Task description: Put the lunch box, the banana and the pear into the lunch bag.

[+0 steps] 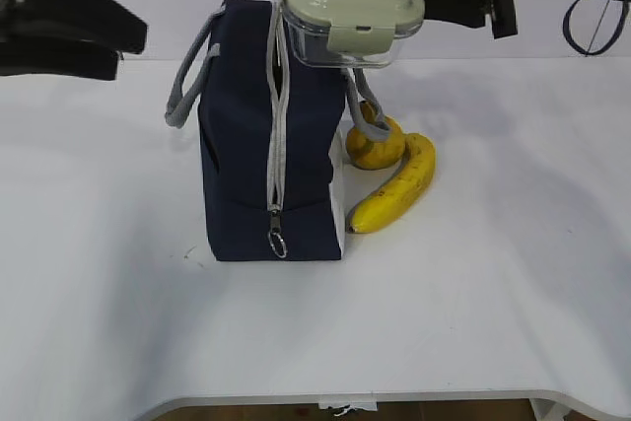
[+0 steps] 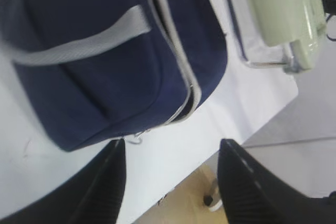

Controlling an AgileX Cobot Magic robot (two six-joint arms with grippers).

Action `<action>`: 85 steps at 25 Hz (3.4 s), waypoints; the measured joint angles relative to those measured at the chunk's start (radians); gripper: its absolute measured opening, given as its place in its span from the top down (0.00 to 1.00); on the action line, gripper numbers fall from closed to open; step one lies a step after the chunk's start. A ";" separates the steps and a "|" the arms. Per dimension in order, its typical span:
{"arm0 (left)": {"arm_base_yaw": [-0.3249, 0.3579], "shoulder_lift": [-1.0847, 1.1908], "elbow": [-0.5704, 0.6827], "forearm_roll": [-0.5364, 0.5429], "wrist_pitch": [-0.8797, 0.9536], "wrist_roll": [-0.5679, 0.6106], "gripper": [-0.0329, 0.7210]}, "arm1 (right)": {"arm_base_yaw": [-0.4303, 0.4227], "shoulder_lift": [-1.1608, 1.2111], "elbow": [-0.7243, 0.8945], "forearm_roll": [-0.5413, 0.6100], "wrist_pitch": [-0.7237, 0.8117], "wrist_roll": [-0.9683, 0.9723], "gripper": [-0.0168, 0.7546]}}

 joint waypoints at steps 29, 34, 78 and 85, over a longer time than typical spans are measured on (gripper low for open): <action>-0.211 0.396 -0.357 0.269 -0.033 -0.131 0.86 | 0.007 0.000 0.000 0.042 -0.058 -0.022 0.49; -0.211 0.396 -0.358 0.271 -0.011 -0.131 0.94 | 0.014 0.000 0.000 0.052 -0.058 -0.024 0.49; -0.211 0.396 -0.358 0.152 0.006 -0.131 0.95 | 0.157 0.178 0.002 -0.143 -0.435 -0.067 0.50; -0.211 0.396 -0.358 0.135 0.004 -0.131 0.95 | 0.192 0.178 0.002 -0.095 -0.417 -0.120 0.50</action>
